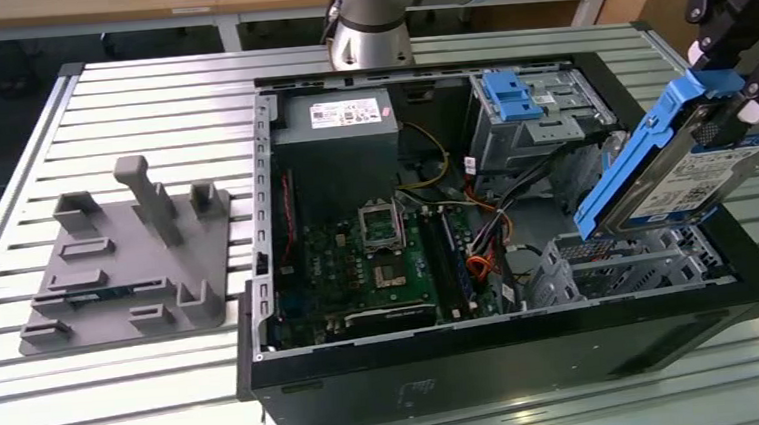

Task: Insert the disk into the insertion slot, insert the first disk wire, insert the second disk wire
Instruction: 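Insert the disk into the insertion slot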

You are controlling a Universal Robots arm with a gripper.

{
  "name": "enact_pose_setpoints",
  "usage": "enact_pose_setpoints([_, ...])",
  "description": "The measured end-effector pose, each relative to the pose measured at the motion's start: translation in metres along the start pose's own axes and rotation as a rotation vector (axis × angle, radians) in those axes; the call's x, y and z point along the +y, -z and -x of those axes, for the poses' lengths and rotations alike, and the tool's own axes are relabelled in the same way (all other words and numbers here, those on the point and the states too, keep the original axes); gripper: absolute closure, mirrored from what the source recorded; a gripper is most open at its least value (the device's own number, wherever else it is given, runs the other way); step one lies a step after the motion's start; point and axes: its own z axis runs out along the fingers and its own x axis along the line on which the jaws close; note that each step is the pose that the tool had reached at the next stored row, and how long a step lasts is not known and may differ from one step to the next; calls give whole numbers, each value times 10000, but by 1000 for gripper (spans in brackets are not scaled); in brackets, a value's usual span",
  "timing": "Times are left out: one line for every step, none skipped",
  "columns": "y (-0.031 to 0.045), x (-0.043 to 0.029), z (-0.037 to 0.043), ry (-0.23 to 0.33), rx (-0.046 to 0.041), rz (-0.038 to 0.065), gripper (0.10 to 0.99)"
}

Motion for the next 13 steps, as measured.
enact_pose_setpoints([-2, 0, 0, 1, -7, 0, 722])
enact_pose_setpoints([-5, 0, -1, 2, -40, 0, 722])
enact_pose_setpoints([-8, 0, -1, 2, -54, 1, 722])
enact_pose_setpoints([-13, -1, 0, 3, -59, 1, 722])
enact_pose_setpoints([-18, -3, 0, 3, -60, 1, 722])
enact_pose_setpoints([-23, -6, 0, 4, -62, 1, 722])
enact_pose_setpoints([-28, -11, 0, 5, -67, 2, 722])
enact_pose_setpoints([-33, -16, 0, 7, -71, 1, 722])
enact_pose_setpoints([-38, -21, 1, 10, -74, 2, 722])
enact_pose_setpoints([-45, -26, 1, 15, -77, 2, 722])
enact_pose_setpoints([-53, -27, 1, 17, -79, 2, 722])
enact_pose_setpoints([-63, -28, 1, 20, -83, 2, 722])
enact_pose_setpoints([-73, -28, 1, 23, -86, 2, 722])
